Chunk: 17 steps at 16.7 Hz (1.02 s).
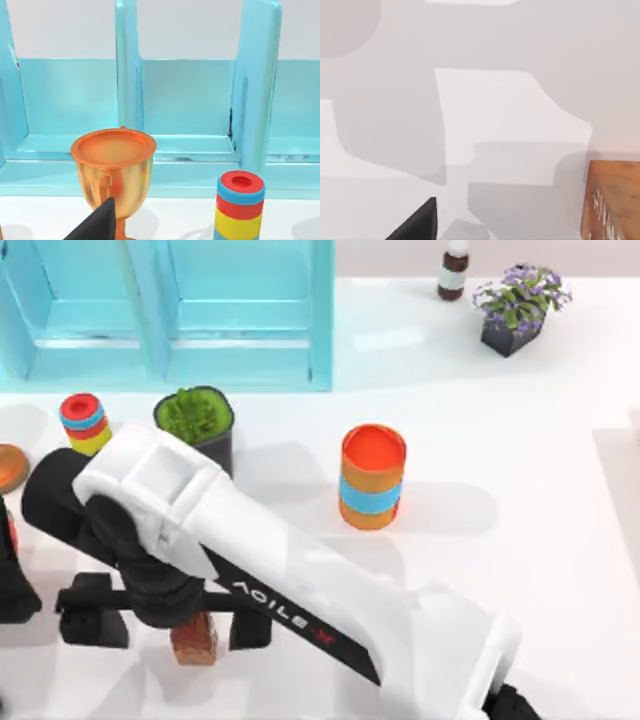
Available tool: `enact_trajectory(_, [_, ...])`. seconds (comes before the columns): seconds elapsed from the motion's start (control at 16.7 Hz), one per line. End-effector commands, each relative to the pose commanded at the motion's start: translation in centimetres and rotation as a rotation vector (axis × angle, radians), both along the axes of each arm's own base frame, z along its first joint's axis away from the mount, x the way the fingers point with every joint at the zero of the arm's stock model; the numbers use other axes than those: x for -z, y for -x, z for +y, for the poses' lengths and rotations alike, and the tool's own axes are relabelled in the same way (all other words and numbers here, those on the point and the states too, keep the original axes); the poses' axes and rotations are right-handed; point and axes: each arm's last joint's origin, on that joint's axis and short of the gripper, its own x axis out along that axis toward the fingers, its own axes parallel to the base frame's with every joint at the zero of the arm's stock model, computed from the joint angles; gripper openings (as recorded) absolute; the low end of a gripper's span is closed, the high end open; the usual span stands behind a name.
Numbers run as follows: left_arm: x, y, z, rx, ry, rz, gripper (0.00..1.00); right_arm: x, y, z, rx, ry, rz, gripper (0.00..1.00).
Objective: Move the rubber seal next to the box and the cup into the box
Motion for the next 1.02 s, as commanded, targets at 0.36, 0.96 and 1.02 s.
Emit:
enact_trajectory(0.36, [0.0,0.0,0.0,0.0,0.0,0.0,1.0,0.0,0.0,0.0,0.0,0.0,0.0,0.47])
enact_trajectory(0.96, [0.0,0.0,0.0,0.0,0.0,0.0,1.0,0.0,0.0,0.0,0.0,0.0,0.0,0.0])
enact_trajectory(1.02, [0.0,0.0,0.0,0.0,0.0,0.0,1.0,0.0,0.0,0.0,0.0,0.0,0.0,0.0])
